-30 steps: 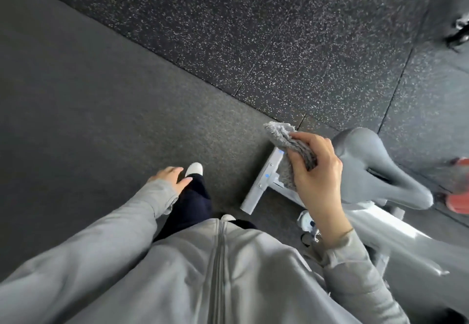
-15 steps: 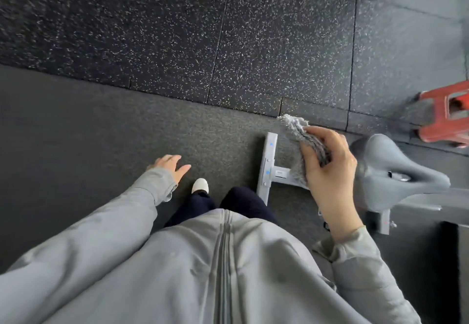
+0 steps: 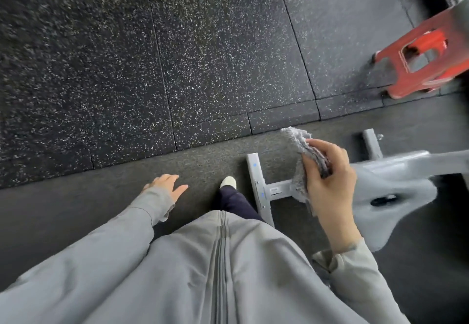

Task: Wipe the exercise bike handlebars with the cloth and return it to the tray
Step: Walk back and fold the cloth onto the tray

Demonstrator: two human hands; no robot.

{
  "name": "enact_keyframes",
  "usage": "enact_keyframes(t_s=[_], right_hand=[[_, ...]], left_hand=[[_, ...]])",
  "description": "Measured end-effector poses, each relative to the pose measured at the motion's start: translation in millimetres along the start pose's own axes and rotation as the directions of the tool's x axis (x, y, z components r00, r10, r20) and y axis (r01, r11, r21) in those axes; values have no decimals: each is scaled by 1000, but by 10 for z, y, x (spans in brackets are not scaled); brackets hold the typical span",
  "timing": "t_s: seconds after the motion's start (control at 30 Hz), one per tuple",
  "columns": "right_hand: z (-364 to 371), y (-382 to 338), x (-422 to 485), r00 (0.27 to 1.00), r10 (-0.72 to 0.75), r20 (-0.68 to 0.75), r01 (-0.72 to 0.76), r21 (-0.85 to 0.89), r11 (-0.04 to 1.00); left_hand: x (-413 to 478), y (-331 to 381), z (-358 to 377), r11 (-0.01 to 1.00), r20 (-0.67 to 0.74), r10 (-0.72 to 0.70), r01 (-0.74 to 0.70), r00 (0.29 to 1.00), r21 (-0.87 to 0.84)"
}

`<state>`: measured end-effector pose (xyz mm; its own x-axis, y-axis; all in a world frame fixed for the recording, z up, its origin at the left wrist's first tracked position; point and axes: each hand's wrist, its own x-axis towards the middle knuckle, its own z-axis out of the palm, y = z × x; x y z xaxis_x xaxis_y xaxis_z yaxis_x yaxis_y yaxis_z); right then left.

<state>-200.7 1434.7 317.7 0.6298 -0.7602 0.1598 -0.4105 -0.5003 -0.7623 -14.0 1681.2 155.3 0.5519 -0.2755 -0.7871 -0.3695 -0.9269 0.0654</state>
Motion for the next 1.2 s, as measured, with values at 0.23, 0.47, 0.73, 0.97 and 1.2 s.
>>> enact_keyframes(t_s=[0.23,0.47,0.73,0.97,1.2], right_hand=[[-56,77,868,987,83,-139,-87,-17,996],[21,135,1614,917,254,-306,-266,4,964],[322,-42,2762,796,412,-444,-421,83,903],[385,-153,3508,675,468,-570,-502,109,858],[25,234,3805,441,567,-696,-635,205,745]], left_hand=[[698,862,-1120,984,-119,177,-174,977,42],[1466,1364,-2069,947,-84,290,-274,953,167],[2452,2097,-3380,873,-7,393,-370,920,317],[2942,2900,-4123,772,91,488,-479,868,418],[3314,3848,-4318,690,186,493,-512,850,511]])
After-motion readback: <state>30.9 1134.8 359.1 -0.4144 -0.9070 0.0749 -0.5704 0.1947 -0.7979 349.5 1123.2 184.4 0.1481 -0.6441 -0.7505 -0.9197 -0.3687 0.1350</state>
